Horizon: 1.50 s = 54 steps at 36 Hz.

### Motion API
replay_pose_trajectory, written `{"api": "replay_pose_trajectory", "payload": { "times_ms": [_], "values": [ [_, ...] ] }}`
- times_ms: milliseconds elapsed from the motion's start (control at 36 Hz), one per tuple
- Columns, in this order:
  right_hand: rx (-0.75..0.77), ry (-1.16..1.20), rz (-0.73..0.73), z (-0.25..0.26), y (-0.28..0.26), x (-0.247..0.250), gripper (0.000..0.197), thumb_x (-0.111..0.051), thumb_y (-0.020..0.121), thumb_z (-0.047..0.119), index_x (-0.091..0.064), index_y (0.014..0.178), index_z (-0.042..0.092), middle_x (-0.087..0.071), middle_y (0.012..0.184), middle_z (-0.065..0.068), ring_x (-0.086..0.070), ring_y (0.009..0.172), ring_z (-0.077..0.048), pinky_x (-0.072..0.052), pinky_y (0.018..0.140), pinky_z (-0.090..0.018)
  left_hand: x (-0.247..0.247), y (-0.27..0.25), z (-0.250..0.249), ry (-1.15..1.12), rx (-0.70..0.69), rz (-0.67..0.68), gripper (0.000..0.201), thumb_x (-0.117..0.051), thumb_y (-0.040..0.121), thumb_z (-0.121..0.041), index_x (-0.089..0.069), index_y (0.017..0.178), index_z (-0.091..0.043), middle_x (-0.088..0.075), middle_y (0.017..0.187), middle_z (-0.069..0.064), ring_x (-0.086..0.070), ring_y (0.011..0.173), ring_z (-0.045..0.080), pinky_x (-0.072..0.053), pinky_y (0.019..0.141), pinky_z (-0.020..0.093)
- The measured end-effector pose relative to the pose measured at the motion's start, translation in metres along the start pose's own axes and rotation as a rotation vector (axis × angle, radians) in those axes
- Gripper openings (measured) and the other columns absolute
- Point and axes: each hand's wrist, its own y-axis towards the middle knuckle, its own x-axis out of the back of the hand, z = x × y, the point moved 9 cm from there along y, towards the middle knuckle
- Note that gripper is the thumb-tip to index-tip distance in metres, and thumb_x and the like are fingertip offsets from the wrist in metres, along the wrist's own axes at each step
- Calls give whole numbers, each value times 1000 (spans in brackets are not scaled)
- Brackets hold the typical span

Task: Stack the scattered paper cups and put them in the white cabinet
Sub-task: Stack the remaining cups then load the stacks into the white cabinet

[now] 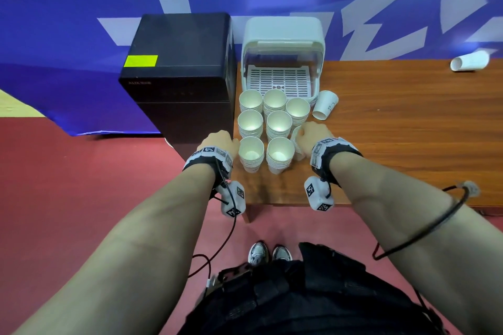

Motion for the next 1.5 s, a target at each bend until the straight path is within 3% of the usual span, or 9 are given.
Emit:
{"api": "replay_pose_trajectory", "payload": {
  "times_ms": [306, 444, 583, 694, 833, 1000, 1194, 1361, 1500],
  "values": [
    [-88, 129, 57, -19, -10, 1, 21, -43, 97, 12, -61, 93, 1, -69, 99, -16, -63, 84, -27, -49, 72, -32, 0, 4, -34, 2, -67, 21, 26, -48, 88, -35, -60, 88, -12, -62, 83, 9, -60, 70, 28, -46, 64, 30],
    [-152, 196, 36, -54, -15, 6, 25, -43, 92, 12, -66, 95, 2, -71, 89, -17, -70, 81, -29, -59, 73, -37, 1, 6, -75, -8, -157, 9, 26, -47, 89, -36, -52, 74, -15, -55, 74, 6, -56, 62, 23, -45, 62, 31],
    [-226, 242, -15, -107, -16, 19, 27, -41, 92, 16, -66, 92, 6, -71, 82, -14, -71, 75, -28, -61, 74, -40, 0, -3, -136, 63, -263, 24, 23, -48, 96, -23, -65, 100, -8, -66, 103, 12, -64, 99, 33, -51, 81, 39],
    [-255, 274, -33, -153, -11, 25, 27, -43, 94, 17, -67, 95, 5, -72, 82, -14, -72, 76, -28, -61, 74, -41, -10, 0, -181, 115, -320, 0, 21, -50, 90, -27, -59, 78, -12, -62, 80, 9, -59, 73, 28, -39, 61, 31],
    [-269, 307, -32, -211, 6, 28, 27, -44, 94, 17, -68, 96, 6, -72, 80, -14, -72, 75, -28, -61, 73, -42, -31, 7, -237, 163, -348, -29, 24, -47, 95, -29, -59, 82, -13, -61, 83, 7, -60, 75, 24, -50, 68, 34],
    [-189, 316, 6, -282, 47, 44, 26, -44, 93, 19, -67, 94, 6, -71, 83, -14, -72, 74, -30, -61, 72, -44, -49, 24, -301, 206, -291, -68, 25, -44, 97, -34, -49, 77, -21, -50, 70, -3, -46, 61, 14, -31, 57, 27],
    [-206, 336, 39, -370, 89, 71, 28, -46, 95, 18, -68, 90, 1, -71, 81, -16, -72, 77, -30, -61, 75, -44, -78, 47, -352, 283, -187, -12, 28, -50, 91, -37, -61, 92, -12, -59, 81, 6, -52, 66, 23, -38, 57, 28],
    [-141, 319, 122, -370, 118, 65, 27, -47, 94, 16, -70, 94, 1, -73, 84, -17, -73, 81, -30, -60, 76, -44, -101, 53, -358, 364, -90, 117, 32, -53, 88, -38, -63, 101, -11, -66, 103, 11, -64, 88, 29, -46, 66, 32],
    [-74, 294, 198, -347, 143, 56, 26, -47, 93, 15, -71, 94, 3, -73, 80, -14, -72, 77, -29, -61, 74, -44, -112, 71, -357, 345, -80, 142, 30, -53, 82, -39, -59, 95, -13, -61, 90, 8, -60, 75, 28, -48, 63, 30]
  ]
}}
